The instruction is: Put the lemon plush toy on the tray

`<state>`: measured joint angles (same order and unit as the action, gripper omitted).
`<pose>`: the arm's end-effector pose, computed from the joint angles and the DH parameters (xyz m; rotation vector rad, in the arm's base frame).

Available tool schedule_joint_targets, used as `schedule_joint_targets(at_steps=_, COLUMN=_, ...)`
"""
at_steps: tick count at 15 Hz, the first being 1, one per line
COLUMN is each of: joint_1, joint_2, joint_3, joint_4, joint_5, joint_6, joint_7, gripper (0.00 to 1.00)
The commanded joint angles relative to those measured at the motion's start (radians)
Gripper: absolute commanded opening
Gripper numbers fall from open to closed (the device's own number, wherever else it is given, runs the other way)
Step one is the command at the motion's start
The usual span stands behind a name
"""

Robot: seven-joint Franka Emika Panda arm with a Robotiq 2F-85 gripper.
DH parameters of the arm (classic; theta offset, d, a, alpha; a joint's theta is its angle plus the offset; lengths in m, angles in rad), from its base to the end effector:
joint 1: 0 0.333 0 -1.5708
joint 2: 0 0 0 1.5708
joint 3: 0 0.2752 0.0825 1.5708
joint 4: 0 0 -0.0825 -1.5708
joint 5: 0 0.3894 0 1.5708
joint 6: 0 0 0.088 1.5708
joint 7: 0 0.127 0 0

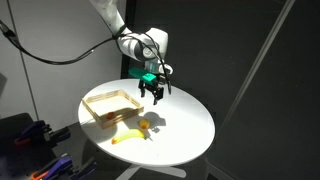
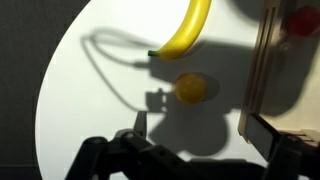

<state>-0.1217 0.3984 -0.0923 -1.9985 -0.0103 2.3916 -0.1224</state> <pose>0.5812 -0.1271 0.1978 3.0977 -0.1192 -0.0168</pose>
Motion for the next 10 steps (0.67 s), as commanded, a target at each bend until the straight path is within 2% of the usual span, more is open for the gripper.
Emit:
schedule_joint_targets(at_steps=1, joint_1=-0.005, joint_2=0.002, joint_3=0.005, joint_4=0.006, joint_5=-0.003, joint_6=-0.003, joint_7=0.002, gripper=1.0)
schedule_joint_targets(at_steps=10, joint_1=-0.013, joint_2=0.01, joint_3=0.018, joint_4=0.003, joint_5=0.014, joint_6=0.027, joint_7=-0.023, gripper=1.0)
